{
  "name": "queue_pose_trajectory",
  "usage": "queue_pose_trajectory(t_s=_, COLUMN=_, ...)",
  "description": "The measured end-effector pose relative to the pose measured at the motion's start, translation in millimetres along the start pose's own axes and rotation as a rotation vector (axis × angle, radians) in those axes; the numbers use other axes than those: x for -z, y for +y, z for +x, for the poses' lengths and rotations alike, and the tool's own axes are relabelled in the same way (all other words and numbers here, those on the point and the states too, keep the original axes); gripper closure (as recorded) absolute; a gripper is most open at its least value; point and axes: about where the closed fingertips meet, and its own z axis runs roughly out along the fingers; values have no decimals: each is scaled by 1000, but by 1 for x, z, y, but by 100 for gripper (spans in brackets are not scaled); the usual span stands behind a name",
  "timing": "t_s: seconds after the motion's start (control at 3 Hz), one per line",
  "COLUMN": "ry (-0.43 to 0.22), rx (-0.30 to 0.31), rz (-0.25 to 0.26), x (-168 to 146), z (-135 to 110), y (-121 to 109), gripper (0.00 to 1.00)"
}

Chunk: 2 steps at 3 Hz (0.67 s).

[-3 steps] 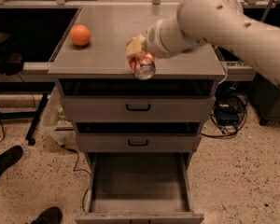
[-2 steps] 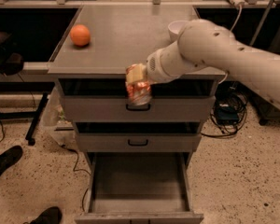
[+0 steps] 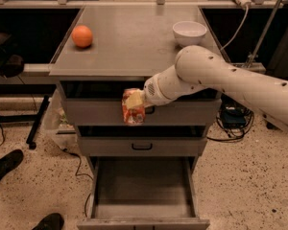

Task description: Place coke can into bottom drawer

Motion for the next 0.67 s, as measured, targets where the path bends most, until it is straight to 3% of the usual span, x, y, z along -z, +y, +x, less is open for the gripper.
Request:
queue_pose_trajectory(t_s=0.33, ry=24, rx=65, rz=-14, x=-14, z=3, y=3, gripper=100)
queue_pose_trajectory(t_s=0.67, ry=95, rx=186, rz=-44, x=-48, z=40, y=6, gripper=100)
